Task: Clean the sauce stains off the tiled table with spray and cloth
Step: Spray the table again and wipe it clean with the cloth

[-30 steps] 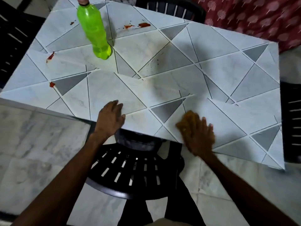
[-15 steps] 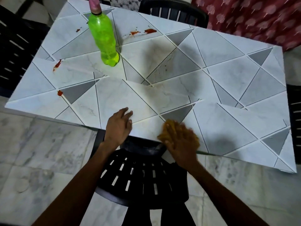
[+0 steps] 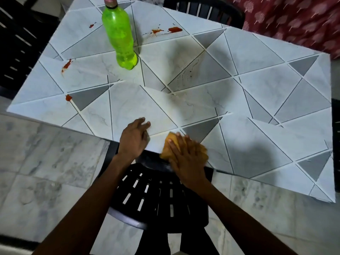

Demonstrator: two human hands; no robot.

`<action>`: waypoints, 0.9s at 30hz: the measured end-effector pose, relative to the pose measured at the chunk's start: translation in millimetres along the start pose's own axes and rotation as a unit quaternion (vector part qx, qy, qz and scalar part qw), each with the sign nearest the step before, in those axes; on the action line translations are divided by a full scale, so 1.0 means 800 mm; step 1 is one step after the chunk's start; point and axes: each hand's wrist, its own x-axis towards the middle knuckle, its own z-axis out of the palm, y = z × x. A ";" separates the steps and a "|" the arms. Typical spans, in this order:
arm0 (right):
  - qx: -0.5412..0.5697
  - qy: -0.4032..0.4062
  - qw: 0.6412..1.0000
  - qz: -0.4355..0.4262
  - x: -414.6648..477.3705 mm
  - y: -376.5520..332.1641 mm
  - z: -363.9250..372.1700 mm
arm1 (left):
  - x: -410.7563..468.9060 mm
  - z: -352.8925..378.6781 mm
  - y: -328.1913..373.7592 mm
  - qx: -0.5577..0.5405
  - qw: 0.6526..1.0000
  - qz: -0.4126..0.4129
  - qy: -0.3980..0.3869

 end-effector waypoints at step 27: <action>0.085 -0.032 0.953 0.289 0.052 0.160 -0.054 | 0.045 0.016 0.037 -0.010 0.997 -0.051 0.053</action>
